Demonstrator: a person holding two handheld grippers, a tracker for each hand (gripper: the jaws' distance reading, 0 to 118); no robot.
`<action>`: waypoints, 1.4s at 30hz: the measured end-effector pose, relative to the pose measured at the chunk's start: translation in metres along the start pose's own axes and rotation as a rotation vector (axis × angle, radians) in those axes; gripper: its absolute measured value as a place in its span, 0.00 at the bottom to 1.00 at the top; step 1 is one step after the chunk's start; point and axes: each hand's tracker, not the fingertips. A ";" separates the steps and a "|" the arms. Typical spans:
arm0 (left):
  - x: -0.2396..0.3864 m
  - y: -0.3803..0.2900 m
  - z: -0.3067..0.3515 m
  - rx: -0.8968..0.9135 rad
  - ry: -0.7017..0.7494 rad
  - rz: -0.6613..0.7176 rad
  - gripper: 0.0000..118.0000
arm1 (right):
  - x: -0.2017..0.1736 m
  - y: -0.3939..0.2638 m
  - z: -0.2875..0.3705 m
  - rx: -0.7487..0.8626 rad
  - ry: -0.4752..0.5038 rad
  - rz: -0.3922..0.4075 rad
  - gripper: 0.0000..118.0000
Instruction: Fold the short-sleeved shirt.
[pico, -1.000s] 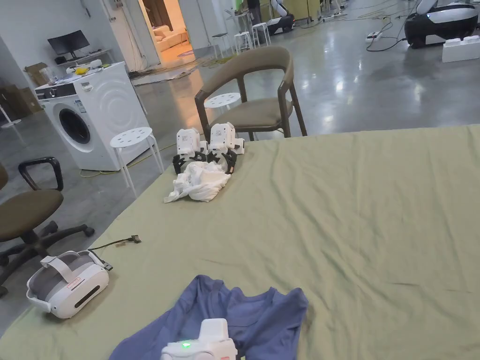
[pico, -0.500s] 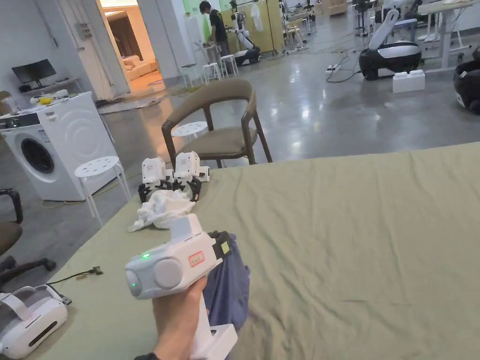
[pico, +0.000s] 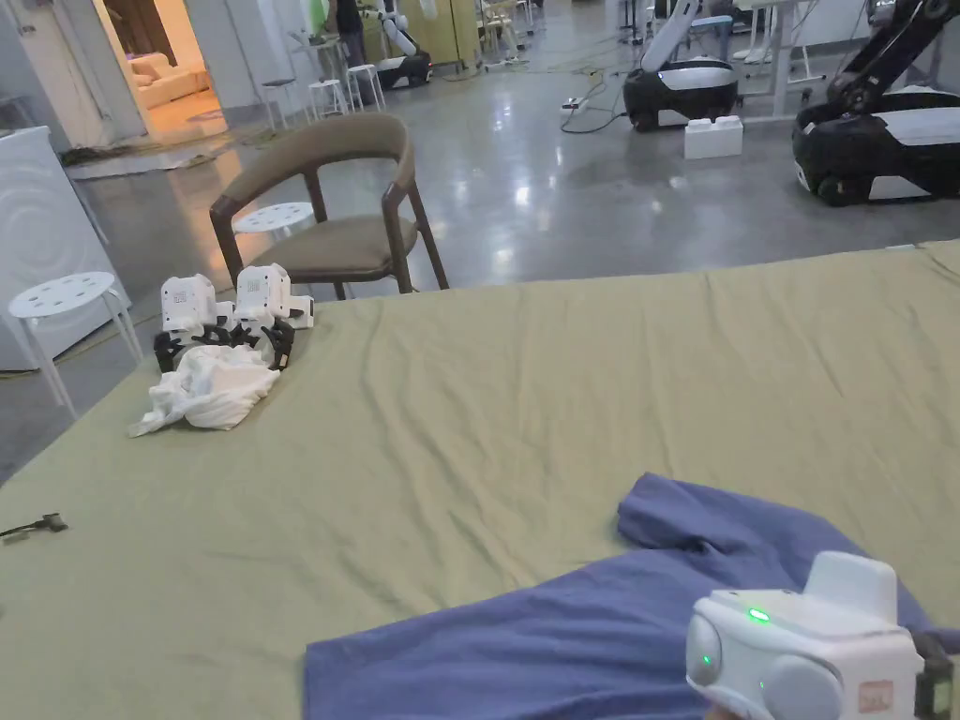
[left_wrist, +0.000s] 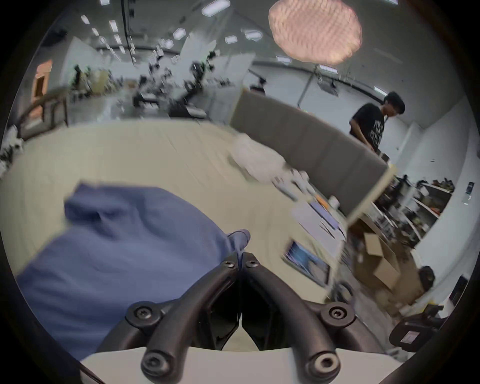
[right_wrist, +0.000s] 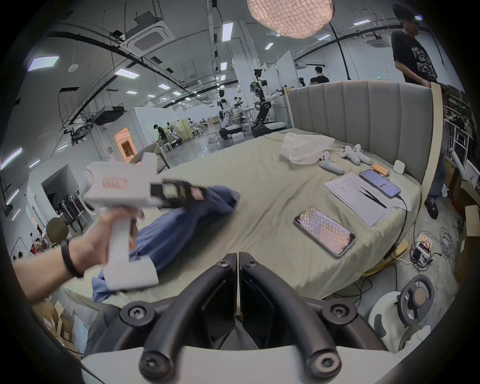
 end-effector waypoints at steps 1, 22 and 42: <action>0.011 -0.017 -0.007 -0.028 -0.017 0.003 0.00 | 0.003 -0.004 0.000 -0.004 -0.004 -0.002 0.00; 0.020 -0.037 0.299 0.463 0.371 -0.315 0.66 | -0.066 0.043 0.014 0.201 0.151 0.248 0.00; 0.061 -0.124 0.436 0.713 0.803 -0.180 0.00 | -0.102 0.054 0.044 0.299 0.280 0.298 0.00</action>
